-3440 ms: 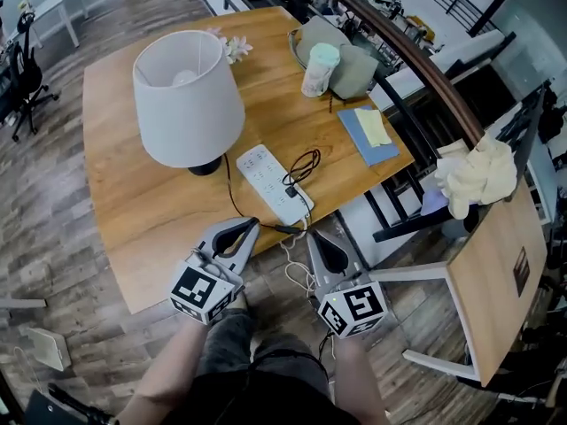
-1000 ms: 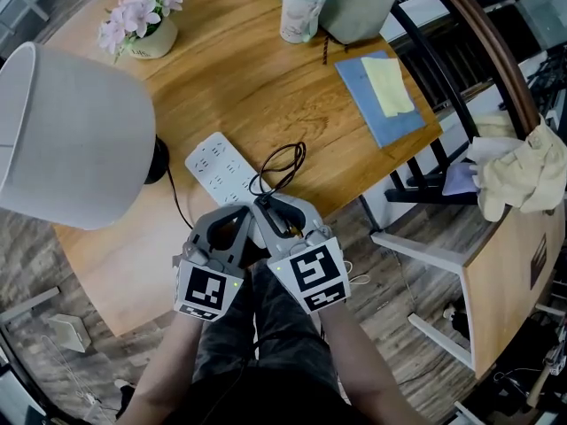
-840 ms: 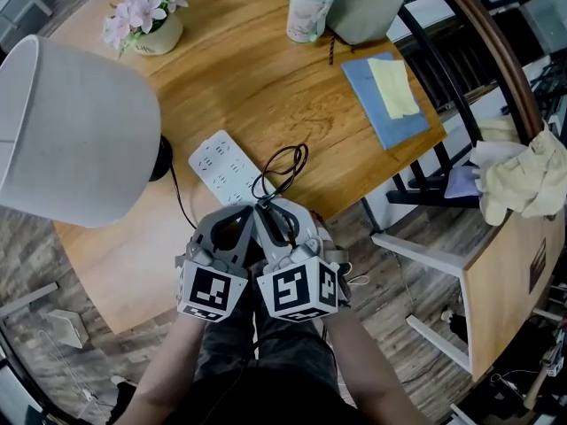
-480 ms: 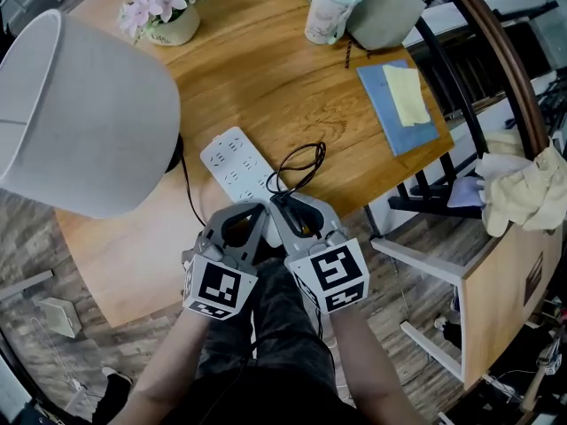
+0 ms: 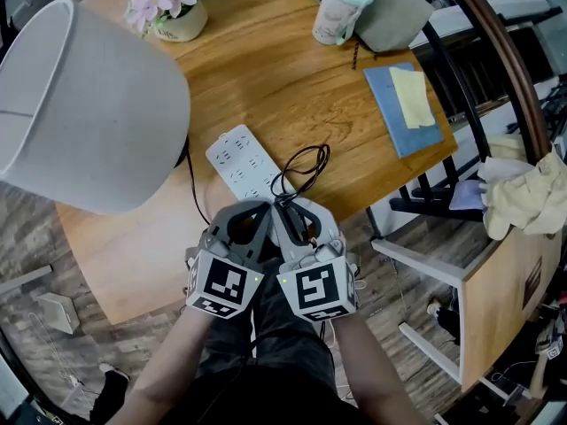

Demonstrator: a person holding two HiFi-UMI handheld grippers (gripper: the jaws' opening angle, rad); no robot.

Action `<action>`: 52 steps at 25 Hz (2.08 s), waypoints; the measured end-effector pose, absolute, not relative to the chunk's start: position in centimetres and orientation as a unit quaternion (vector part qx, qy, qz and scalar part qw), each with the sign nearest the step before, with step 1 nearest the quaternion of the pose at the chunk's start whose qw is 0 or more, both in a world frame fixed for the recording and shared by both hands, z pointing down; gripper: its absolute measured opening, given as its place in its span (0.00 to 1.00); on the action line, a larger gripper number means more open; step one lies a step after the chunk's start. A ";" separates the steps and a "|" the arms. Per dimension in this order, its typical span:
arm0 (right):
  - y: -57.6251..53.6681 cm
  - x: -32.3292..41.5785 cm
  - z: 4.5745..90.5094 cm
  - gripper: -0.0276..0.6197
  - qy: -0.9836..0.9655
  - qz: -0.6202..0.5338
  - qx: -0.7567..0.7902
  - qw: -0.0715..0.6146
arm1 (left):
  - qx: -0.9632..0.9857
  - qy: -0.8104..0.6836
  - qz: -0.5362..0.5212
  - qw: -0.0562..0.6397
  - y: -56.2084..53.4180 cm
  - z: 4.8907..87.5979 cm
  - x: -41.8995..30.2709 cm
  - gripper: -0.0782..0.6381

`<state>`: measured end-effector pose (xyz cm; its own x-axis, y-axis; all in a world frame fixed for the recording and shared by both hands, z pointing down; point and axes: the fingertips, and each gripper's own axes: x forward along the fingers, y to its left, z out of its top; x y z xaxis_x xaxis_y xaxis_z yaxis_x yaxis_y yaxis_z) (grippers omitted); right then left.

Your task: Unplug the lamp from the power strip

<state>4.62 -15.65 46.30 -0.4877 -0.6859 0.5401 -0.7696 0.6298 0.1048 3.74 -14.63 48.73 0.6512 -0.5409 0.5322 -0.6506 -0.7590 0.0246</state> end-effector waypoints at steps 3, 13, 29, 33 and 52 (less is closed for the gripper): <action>-16.3 5.5 46.0 0.14 -0.862 0.157 0.431 0.215 | 0.902 -0.331 0.256 0.105 -14.6 48.7 3.7 0.10; -16.0 2.1 43.1 0.14 -0.877 0.050 0.403 0.257 | 0.899 -0.332 0.263 0.110 -14.7 48.8 3.7 0.10; -15.4 3.5 43.4 0.15 -0.869 0.084 0.422 0.246 | 0.897 -0.360 0.237 0.098 -14.8 46.9 1.6 0.10; -14.1 1.2 43.8 0.15 -0.877 0.082 0.398 0.258 | 0.888 -0.388 0.232 0.089 -14.7 46.1 -0.9 0.10; -11.6 -6.6 46.9 0.20 -0.872 -0.001 0.328 0.364 | 0.858 -0.448 0.234 0.096 -12.0 46.1 -8.9 0.10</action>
<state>-6.63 -11.64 46.90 -0.5194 -0.5720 0.6348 -0.5711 0.7850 0.2401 -8.91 -12.05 46.08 0.4900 -0.7226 0.4876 -0.8128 -0.5809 -0.0441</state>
